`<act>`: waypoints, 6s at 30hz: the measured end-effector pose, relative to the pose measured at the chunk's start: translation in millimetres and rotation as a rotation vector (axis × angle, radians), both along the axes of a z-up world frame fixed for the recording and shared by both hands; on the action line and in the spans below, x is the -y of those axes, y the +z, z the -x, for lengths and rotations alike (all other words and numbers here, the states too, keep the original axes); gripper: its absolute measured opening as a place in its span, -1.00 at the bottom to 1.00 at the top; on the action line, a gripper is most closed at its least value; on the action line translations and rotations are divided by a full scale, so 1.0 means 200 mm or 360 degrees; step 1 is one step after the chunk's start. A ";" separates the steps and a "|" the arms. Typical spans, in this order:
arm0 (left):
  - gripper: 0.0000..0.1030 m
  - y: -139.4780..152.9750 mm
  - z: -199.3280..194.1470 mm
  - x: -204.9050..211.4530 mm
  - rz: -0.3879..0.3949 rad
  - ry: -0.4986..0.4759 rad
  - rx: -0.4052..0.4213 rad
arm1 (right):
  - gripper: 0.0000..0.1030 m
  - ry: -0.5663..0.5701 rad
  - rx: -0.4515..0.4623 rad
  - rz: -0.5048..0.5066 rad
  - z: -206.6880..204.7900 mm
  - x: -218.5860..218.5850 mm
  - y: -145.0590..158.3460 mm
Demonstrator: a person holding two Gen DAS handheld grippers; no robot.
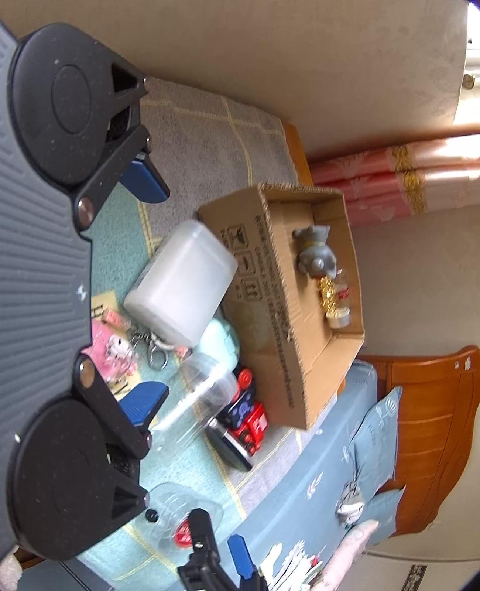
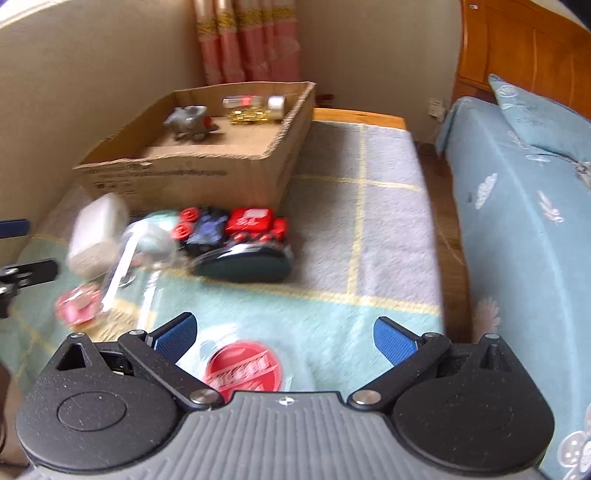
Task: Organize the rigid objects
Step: 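Withdraw both tools from the box back toward the remaining objects, then grasp the pink keychain with the left tool while the right tool grasps the clear red-lid box, then lift the keychain with the left tool into the box and release it, then lower the clear red-lid box into the cardboard box and open the right tool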
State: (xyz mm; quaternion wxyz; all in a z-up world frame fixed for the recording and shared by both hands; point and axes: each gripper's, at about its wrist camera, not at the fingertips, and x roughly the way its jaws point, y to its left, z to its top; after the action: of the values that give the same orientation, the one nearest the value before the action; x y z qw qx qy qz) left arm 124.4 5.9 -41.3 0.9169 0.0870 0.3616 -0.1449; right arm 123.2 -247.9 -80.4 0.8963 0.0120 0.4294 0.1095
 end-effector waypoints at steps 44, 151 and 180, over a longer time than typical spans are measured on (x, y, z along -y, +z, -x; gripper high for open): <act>0.97 -0.17 0.08 0.03 -0.0100 -0.0049 -0.0147 | 1.00 0.0048 0.0188 0.0180 0.24 -0.10 -0.24; 0.35 0.55 -0.59 0.07 -0.0124 -0.0159 0.0082 | 0.55 0.0548 0.0422 0.0136 -0.41 -0.28 0.56; 0.99 0.24 -0.12 -0.19 0.0119 0.0365 0.0293 | 0.55 0.0324 0.0191 0.0111 -0.85 -0.36 0.49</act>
State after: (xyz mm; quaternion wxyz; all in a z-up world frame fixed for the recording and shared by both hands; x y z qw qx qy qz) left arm 147.6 43.7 7.4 0.9593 0.0240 0.2779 -0.0439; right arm 293.9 -176.2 18.3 0.9046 -0.0694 0.3775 0.1854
